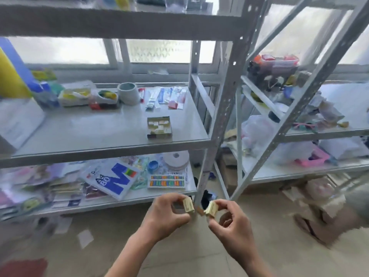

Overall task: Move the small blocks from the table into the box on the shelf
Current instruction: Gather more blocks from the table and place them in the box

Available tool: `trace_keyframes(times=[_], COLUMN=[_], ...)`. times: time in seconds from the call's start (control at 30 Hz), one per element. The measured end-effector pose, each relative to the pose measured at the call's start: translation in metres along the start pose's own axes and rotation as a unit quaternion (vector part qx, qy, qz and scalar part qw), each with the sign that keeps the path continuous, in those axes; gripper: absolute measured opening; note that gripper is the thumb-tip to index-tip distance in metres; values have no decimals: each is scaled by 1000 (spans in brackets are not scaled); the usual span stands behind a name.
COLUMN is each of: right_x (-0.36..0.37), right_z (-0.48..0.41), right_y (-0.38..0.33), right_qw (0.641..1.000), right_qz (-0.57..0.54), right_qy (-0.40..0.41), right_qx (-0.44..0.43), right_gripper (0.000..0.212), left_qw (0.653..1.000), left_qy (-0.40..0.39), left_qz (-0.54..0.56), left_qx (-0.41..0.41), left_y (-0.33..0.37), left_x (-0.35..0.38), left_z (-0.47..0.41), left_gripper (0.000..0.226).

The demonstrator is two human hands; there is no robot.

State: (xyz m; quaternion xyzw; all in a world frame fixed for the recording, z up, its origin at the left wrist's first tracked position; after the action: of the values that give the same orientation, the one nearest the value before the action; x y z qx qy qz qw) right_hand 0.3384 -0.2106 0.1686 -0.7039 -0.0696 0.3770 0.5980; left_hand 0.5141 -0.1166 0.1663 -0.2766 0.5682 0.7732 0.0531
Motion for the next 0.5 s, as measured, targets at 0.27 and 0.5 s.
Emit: trace_keyframes(times=[0.27, 0.5], right_x=[44, 76], right_z=[-122, -239], right_y=[-5, -39], right_qw=[996, 987], right_qz=[-9, 7], right_qy=[-81, -141], right_qx=[-21, -78], right_gripper=[38, 39], left_qw=[997, 984], left_qy=[70, 163], left_qz=[11, -6], left_qx=[-27, -67], left_y=[-21, -21], left_x=[-71, -139], left_z=[-78, -145], left_gripper=[31, 25])
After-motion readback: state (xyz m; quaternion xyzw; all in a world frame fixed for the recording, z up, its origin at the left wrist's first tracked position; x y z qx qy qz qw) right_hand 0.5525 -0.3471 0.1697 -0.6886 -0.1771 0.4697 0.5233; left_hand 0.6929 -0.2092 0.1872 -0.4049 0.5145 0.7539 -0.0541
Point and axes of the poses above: each hand's wrist, its own z-axis away from the middle knuckle, its own x-axis out of the palm, y = z × x, the point moved 7 cm from there along -z, towards the middle knuckle, and after that the axes turned 7 degrees about -y, right-handed, at the moved point
